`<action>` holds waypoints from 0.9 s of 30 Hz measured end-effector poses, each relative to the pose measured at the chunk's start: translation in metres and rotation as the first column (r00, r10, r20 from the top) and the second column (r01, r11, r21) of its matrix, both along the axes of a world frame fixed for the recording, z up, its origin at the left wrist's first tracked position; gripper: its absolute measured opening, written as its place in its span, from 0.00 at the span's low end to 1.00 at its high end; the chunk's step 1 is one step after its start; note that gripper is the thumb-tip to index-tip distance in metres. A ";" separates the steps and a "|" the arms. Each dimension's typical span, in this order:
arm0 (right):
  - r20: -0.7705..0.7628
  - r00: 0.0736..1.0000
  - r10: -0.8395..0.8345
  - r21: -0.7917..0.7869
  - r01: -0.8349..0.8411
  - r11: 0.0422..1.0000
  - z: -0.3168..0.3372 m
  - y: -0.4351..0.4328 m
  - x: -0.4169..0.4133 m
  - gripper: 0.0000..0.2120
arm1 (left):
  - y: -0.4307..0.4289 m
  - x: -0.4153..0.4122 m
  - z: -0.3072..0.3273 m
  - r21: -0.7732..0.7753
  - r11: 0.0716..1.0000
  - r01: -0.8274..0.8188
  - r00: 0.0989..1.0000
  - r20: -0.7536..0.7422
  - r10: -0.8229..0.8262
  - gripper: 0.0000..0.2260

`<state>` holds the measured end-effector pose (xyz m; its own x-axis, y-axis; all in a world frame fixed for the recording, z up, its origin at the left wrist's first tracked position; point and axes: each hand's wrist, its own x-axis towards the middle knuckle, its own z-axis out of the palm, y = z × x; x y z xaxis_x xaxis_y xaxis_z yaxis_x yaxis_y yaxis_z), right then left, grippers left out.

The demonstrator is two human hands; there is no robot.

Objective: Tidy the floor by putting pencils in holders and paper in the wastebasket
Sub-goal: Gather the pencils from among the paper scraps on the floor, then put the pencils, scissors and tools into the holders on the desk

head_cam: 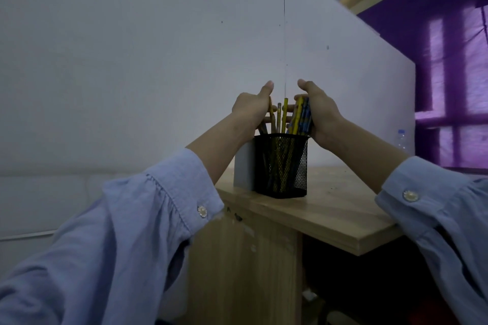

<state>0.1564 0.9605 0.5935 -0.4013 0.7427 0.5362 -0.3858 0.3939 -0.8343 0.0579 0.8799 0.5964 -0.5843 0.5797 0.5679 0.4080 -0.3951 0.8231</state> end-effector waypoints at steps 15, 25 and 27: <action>-0.073 0.964 -0.254 0.234 0.265 0.936 0.013 -0.035 0.021 0.18 | -0.050 -0.008 -0.004 0.108 0.971 -0.214 0.964 -0.139 0.228 0.33; 0.020 0.894 -0.448 0.477 0.386 0.790 0.018 -0.126 -0.031 0.16 | -0.152 -0.052 -0.022 0.103 0.880 -0.464 0.857 -0.202 0.475 0.26; 0.045 0.920 -0.390 0.497 0.318 0.808 0.016 -0.148 -0.048 0.16 | -0.181 -0.066 -0.031 0.105 0.844 -0.526 0.818 -0.209 0.536 0.26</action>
<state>0.1082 0.8122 0.6097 -0.2562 0.5189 0.8155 -0.0379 0.8377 -0.5449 -0.0084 0.6993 0.5654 -0.6504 0.1895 0.7356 0.7335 -0.0948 0.6730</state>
